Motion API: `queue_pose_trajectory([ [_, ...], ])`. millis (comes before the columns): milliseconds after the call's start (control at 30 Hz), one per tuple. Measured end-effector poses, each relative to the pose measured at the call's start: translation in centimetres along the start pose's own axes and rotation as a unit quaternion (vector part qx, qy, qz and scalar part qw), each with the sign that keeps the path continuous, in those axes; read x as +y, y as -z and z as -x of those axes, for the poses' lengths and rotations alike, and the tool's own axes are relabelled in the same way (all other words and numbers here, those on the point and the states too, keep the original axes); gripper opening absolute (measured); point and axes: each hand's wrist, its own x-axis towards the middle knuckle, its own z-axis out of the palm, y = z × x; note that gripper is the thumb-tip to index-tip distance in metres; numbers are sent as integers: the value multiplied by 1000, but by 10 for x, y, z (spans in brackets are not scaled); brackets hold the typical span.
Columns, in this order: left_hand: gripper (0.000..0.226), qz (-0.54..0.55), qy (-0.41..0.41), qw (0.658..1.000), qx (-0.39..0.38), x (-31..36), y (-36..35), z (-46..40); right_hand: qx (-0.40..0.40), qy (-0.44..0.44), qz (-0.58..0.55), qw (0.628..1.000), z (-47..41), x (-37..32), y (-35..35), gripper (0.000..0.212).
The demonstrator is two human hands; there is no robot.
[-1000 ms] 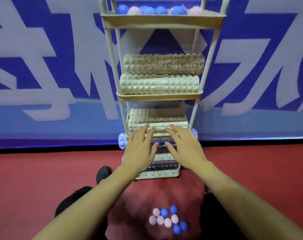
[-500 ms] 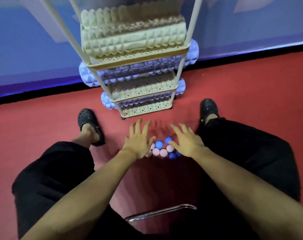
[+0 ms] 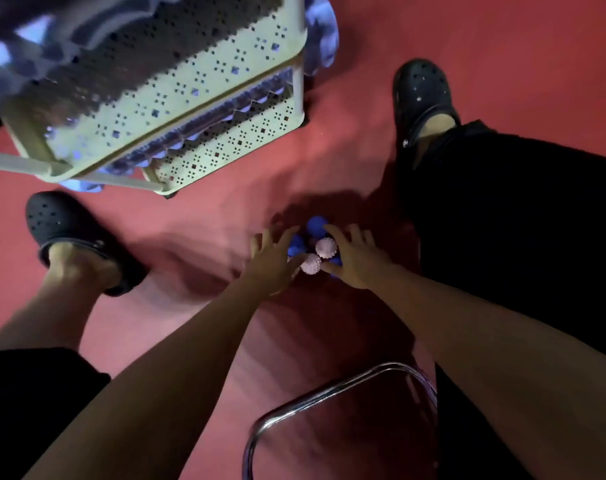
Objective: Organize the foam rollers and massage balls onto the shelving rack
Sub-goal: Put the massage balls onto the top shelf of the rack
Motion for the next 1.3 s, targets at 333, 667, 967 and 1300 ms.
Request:
queue_pose_trajectory([
  [333, 56, 73, 65, 995, -20, -22, -32, -28, 76, -1, 90, 993, -55, -12, -16, 87],
  [667, 47, 61, -43, 997, 9, -32, -35, -36, 50, -14, 58, 997, -64, -11, -20, 63],
  [967, 38, 115, -3, 991, 70, -9, 17, -18, 50, -6, -191, 980, -40, -15, 19, 61],
  [1300, 27, 312, 48, 929, 191, 51, 163, 83, 123, 154, -400, 895, 83, -87, 143, 30],
])
